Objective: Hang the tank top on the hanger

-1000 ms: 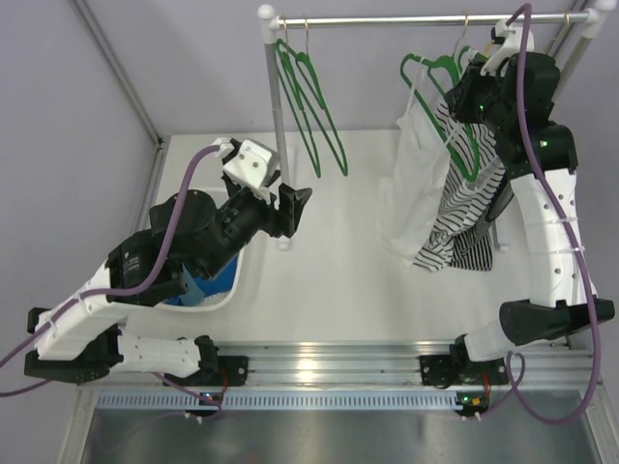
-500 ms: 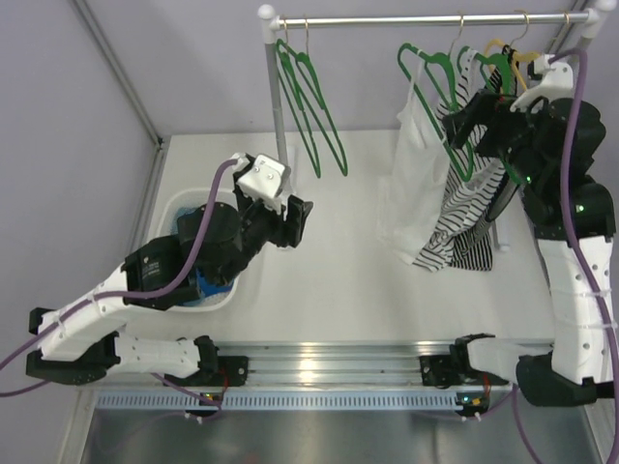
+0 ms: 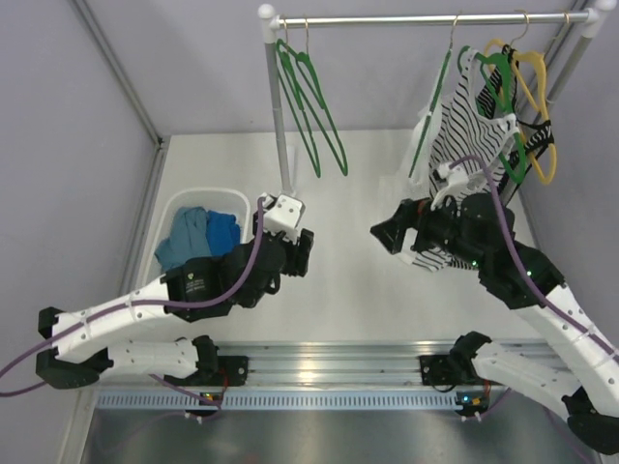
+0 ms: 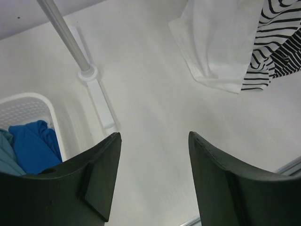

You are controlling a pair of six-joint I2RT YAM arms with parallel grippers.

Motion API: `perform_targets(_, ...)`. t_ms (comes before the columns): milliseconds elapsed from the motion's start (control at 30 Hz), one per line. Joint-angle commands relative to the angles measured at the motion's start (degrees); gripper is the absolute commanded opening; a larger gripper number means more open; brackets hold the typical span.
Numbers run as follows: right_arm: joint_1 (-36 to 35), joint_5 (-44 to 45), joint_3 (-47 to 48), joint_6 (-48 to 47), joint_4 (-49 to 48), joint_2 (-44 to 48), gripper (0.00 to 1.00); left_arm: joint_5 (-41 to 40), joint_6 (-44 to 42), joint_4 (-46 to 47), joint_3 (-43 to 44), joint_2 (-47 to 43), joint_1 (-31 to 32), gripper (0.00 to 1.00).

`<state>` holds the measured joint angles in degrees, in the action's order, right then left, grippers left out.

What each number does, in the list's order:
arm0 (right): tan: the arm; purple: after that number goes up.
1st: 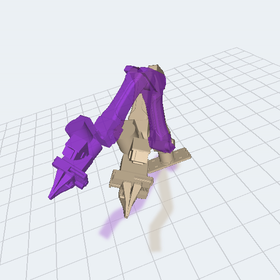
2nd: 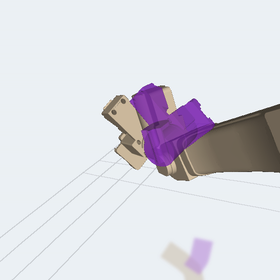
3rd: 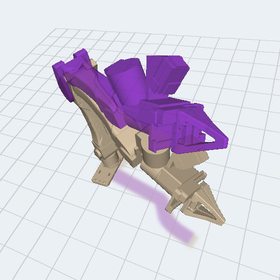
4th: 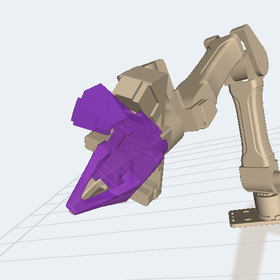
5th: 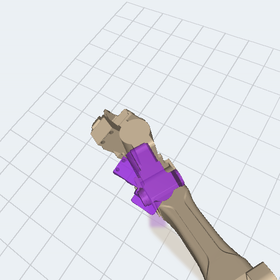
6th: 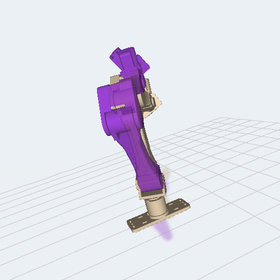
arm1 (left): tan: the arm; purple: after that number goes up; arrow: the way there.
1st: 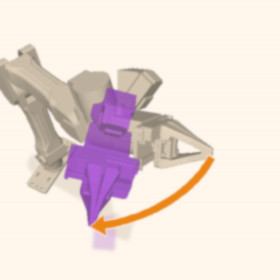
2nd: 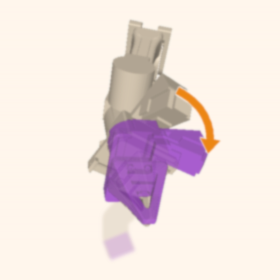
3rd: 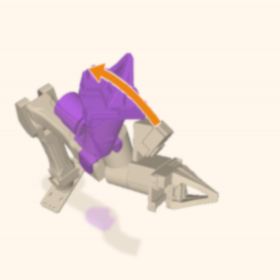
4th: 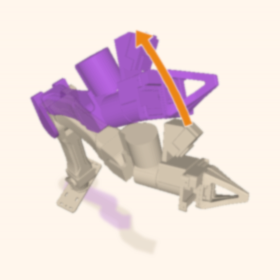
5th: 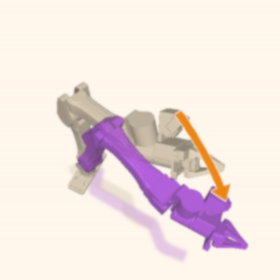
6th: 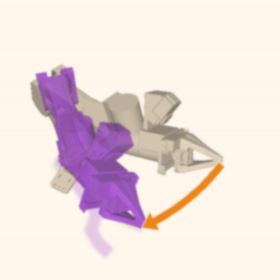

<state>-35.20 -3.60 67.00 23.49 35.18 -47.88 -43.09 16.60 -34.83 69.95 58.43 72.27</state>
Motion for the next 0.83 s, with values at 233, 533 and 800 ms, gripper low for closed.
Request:
perform_targets(233,-7.2,7.5,-18.9,4.9,-9.3,6.9,1.0,0.6,9.3,3.1,-9.2,-3.7,-0.4,0.63)
perform_targets(533,-7.3,6.6,-25.5,2.9,-6.2,10.5,1.0,2.2,12.6,9.0,-18.1,-4.0,-0.4,0.62)
perform_targets(800,-9.4,11.1,-28.1,2.4,-8.7,13.2,1.0,3.8,16.6,10.7,-20.1,-2.2,-0.4,0.6)
